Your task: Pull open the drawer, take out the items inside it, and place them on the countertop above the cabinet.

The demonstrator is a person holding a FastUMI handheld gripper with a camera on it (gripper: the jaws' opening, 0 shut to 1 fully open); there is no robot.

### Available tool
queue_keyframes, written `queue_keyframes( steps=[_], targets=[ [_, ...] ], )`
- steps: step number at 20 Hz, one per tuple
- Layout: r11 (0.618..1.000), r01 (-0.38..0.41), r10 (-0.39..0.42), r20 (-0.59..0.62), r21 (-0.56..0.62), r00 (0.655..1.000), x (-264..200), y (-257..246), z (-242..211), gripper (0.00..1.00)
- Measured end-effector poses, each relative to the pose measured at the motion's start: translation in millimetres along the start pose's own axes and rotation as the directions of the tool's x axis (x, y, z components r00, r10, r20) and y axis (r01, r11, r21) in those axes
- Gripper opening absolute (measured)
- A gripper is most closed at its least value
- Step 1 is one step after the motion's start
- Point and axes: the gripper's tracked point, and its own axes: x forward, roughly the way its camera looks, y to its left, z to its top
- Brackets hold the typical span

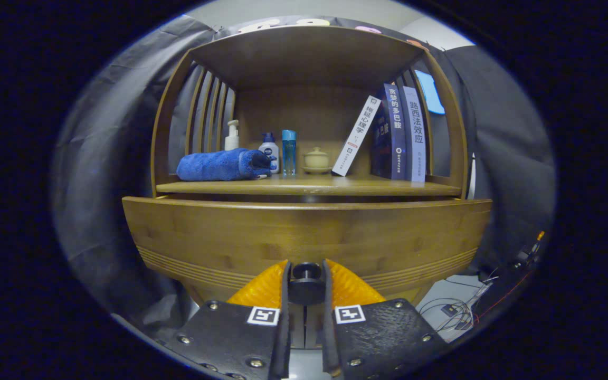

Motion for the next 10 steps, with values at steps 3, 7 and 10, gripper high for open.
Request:
queue_keyframes(
  steps=[3, 7, 10],
  targets=[
    [1.000, -0.005, 0.005, -0.003, -0.018, 1.000, -12, 0, -2, 0.24],
    [1.000, 0.016, -0.016, -0.007, 0.017, 1.000, -25, -1, -4, 0.24],
    [1.000, 0.020, -0.020, -0.005, 0.017, 1.000, -37, -2, -6, 0.24]
  ],
)
